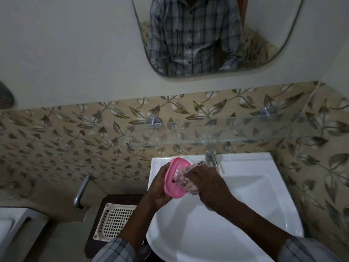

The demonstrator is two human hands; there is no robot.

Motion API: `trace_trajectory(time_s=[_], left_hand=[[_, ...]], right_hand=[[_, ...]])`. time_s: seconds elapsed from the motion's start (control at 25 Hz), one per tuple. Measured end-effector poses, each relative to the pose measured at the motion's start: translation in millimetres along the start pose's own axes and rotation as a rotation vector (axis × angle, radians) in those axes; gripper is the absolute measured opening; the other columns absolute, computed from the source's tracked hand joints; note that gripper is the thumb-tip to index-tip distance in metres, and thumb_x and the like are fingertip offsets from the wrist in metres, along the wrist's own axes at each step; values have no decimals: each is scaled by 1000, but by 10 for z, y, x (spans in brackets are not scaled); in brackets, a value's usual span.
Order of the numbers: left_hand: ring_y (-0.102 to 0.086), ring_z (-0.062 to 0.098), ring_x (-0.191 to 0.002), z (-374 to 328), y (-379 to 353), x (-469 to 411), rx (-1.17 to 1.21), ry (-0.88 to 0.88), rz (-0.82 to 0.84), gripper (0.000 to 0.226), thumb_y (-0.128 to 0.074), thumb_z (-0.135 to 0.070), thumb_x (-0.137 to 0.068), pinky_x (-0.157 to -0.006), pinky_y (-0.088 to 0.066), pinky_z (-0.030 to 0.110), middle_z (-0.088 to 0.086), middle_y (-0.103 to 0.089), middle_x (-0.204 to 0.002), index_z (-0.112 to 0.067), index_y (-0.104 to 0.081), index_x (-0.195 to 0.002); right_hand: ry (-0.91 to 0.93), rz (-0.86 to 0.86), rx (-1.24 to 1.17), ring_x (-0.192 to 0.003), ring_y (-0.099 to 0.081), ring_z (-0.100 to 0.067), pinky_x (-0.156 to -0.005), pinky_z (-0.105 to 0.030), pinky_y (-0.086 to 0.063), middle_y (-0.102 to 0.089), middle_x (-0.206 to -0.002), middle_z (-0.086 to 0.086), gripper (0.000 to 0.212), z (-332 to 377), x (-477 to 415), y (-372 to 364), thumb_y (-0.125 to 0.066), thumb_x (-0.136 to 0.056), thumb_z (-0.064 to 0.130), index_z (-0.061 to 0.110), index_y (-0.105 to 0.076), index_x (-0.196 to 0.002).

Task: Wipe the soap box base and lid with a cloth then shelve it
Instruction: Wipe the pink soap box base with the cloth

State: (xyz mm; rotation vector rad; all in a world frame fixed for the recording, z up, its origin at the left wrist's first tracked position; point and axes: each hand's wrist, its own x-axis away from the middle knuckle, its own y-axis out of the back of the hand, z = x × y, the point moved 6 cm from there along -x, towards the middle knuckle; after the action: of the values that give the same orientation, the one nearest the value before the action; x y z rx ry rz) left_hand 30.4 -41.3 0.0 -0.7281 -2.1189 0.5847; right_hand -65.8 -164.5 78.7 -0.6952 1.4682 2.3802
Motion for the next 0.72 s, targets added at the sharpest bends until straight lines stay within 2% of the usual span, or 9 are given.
trace_trajectory(time_s=[0.08, 0.16, 0.2, 0.32, 0.36, 0.48, 0.52, 0.64, 0.72], left_hand=[[-67, 35, -98, 46, -31, -44, -1, -44, -94, 66, -50, -50, -92, -88, -54, 45, 25, -69, -114, 1, -57, -133], [-63, 36, -101, 80, -42, -52, 36, -79, -159, 72, -45, -53, -94, -92, -52, 46, 29, -62, -120, 4, -50, -138], [-62, 37, -104, 78, -61, -47, 49, -88, -165, 73, -43, -54, -95, -96, -49, 47, 31, -59, -125, 5, -49, -139], [-56, 43, -118, 102, 54, -38, 30, -119, -225, 68, -41, -50, -98, -103, -44, 52, 35, -51, -137, 3, -47, -140], [-53, 45, -121, 147, 92, -33, 42, -129, -255, 67, -41, -49, -99, -105, -41, 53, 35, -49, -139, 3, -46, -141], [-57, 40, -108, 277, 66, -33, 152, -163, -213, 78, -39, -54, -95, -101, -44, 47, 32, -53, -128, 9, -44, -141], [-59, 37, -105, 285, 50, -29, 149, -175, -193, 80, -39, -56, -94, -99, -46, 45, 30, -55, -124, 9, -46, -140], [-60, 40, -110, 266, 159, -25, 63, -153, -184, 73, -39, -55, -96, -95, -49, 50, 30, -58, -127, 3, -49, -139], [-61, 40, -109, 265, 162, -7, 44, -138, -212, 68, -41, -52, -96, -94, -51, 51, 30, -61, -124, 1, -50, -138]], right_hand=[[-12, 103, 104, -84, -68, -30, -76, -37, -59, -72, -95, -10, 43, 250, 49, -284, -86, -61, 17, 8, -74, -101], [-294, 154, -139, -86, -66, -30, -74, -37, -58, -71, -97, -9, 41, 283, 129, -449, -77, -64, 9, 10, -71, -105], [-317, 143, -159, -88, -66, -30, -77, -37, -56, -70, -99, -9, 43, 267, 159, -451, -74, -65, 7, 11, -71, -108], [43, 122, 90, -78, -67, -25, -77, -30, -53, -72, -90, -5, 44, 194, 113, -277, -82, -53, 14, 14, -76, -97], [40, 171, 162, -75, -67, -24, -75, -29, -55, -71, -87, -3, 42, 198, 103, -302, -85, -52, 18, 15, -77, -93], [-373, 220, -72, -89, -65, -26, -78, -32, -55, -68, -102, -6, 47, 302, 152, -543, -80, -63, 13, 15, -70, -108], [-387, 225, -121, -95, -63, -26, -83, -34, -52, -67, -108, -6, 49, 317, 171, -584, -76, -66, 12, 16, -67, -115], [24, 215, 143, -82, -67, -23, -80, -32, -51, -70, -91, -2, 42, 220, 138, -378, -80, -58, 19, 20, -74, -99], [-75, 250, 199, -81, -67, -24, -80, -32, -51, -71, -88, -2, 36, 160, 120, -364, -81, -58, 22, 19, -74, -93]])
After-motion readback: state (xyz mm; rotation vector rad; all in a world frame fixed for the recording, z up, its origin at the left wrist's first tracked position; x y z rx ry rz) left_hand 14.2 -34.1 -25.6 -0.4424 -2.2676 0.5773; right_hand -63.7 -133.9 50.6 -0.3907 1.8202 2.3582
